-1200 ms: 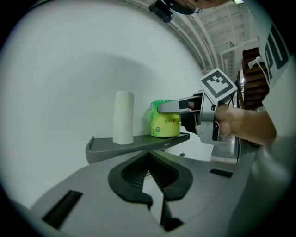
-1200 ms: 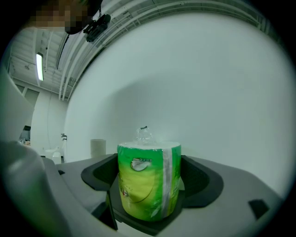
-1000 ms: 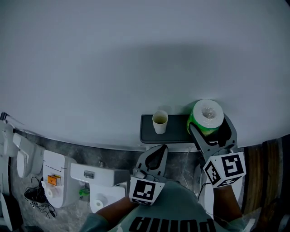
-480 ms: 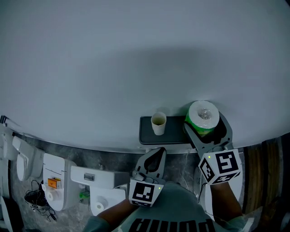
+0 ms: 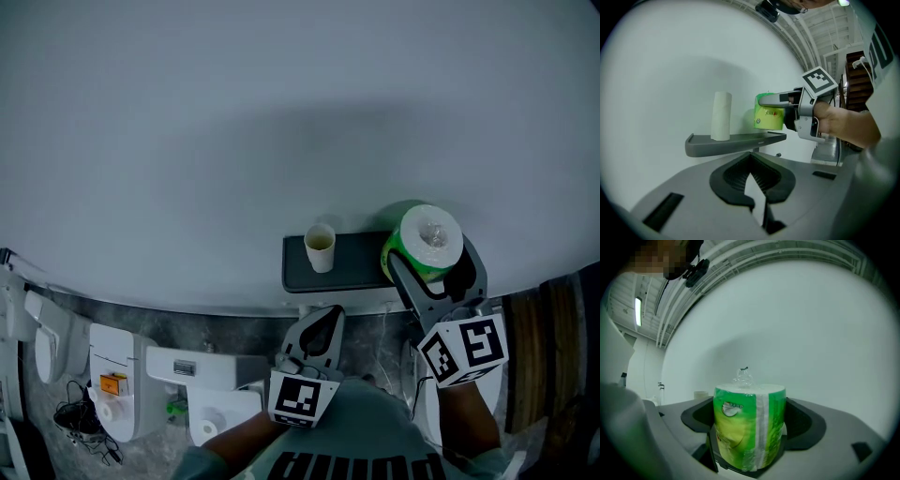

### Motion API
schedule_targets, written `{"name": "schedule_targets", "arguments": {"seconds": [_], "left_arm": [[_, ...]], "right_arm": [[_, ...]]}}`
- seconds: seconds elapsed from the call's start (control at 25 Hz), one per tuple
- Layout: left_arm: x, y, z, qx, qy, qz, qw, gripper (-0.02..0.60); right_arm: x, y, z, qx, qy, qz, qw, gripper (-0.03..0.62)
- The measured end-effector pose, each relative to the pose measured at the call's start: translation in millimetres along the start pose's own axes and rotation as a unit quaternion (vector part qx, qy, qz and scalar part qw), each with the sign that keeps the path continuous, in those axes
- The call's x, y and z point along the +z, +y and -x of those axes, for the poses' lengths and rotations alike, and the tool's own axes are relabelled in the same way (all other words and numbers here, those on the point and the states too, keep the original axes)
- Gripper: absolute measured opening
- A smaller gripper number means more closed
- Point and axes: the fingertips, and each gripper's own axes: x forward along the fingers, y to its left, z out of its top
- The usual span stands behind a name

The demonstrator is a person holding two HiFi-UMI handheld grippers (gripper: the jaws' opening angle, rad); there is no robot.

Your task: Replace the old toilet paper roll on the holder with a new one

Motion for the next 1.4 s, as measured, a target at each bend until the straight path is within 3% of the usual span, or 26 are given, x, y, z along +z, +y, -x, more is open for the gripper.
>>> {"name": "schedule_targets", "arguments": {"seconds": [0.64, 1.04, 1.4], "left_arm": [[-6, -63, -15, -0.064, 0.016, 0.000, 0.9978, 0.003], [-19, -73, -18, -0.056, 0.030, -0.009, 0.9979, 0.004], [-25, -66, -16, -0.039, 0.045, -0.015, 0.9981, 0.003]], "right_arm": [[3, -91, 80, -0.117, -0.029, -0.092, 0.988, 0.430], [-41, -143, 106, -0.175, -0.031, -0.195, 0.965, 0.430], [-81, -160, 103, -0.178, -0.028, -0.294, 0.938, 0.430]]}}
